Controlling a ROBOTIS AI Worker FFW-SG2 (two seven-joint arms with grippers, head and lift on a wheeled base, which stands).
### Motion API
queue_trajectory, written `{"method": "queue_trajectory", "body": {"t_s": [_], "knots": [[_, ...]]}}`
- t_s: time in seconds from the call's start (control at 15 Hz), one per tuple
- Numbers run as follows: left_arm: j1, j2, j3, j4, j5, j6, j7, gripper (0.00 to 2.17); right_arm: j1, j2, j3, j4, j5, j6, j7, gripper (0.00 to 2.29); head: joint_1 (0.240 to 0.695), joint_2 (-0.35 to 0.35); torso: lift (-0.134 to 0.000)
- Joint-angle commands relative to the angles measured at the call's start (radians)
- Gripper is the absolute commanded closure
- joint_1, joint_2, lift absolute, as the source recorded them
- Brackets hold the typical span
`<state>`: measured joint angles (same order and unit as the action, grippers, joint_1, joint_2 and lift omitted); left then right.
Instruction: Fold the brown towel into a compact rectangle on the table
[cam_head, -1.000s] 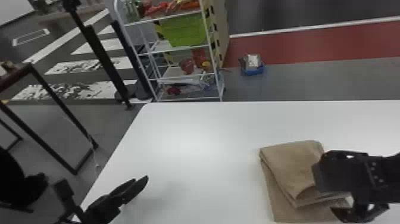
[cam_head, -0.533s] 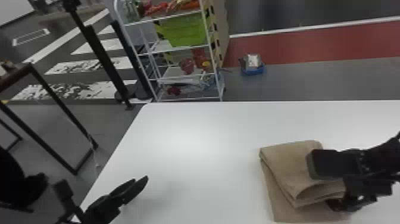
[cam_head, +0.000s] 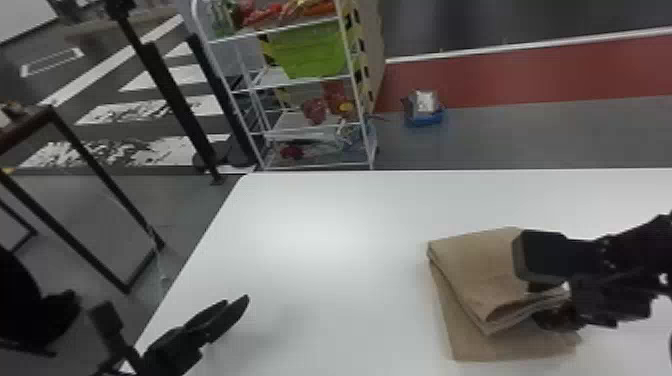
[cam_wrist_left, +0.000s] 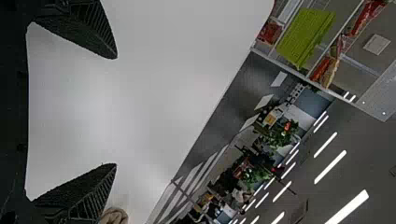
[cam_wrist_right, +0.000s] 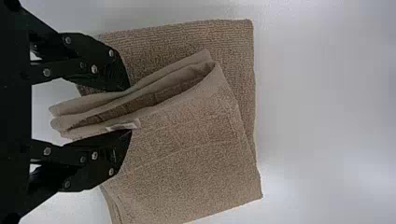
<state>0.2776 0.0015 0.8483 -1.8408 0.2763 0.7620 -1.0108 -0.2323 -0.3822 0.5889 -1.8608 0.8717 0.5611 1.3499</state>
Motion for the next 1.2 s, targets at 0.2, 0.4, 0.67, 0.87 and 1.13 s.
{"method": "queue_trajectory", "body": {"t_s": [0.2, 0.4, 0.67, 0.87, 1.13], "knots": [[0.0, -0.004, -0.002, 0.0, 0.001, -0.002, 0.0, 0.05, -0.027, 0.013, -0.006, 0.002, -0.033, 0.052, 0.017, 0.82, 0.695, 0.35, -0.124], [0.0, -0.004, -0.005, -0.002, 0.0, -0.002, -0.002, 0.05, -0.027, 0.022, -0.001, 0.017, -0.036, 0.049, 0.017, 1.2, 0.695, 0.35, -0.124], [0.002, -0.004, -0.066, 0.005, -0.052, -0.048, -0.134, 0.05, -0.024, 0.04, -0.047, 0.012, -0.08, 0.049, 0.017, 1.44, 0.695, 0.35, -0.124], [0.017, -0.004, -0.156, -0.011, -0.052, -0.094, -0.126, 0.05, -0.059, 0.074, -0.135, -0.006, -0.114, 0.052, 0.017, 1.44, 0.695, 0.35, -0.124], [0.02, -0.004, -0.334, -0.058, -0.062, -0.039, -0.011, 0.05, -0.101, 0.109, -0.193, -0.008, -0.137, 0.049, 0.017, 1.44, 0.695, 0.31, -0.124]]}}
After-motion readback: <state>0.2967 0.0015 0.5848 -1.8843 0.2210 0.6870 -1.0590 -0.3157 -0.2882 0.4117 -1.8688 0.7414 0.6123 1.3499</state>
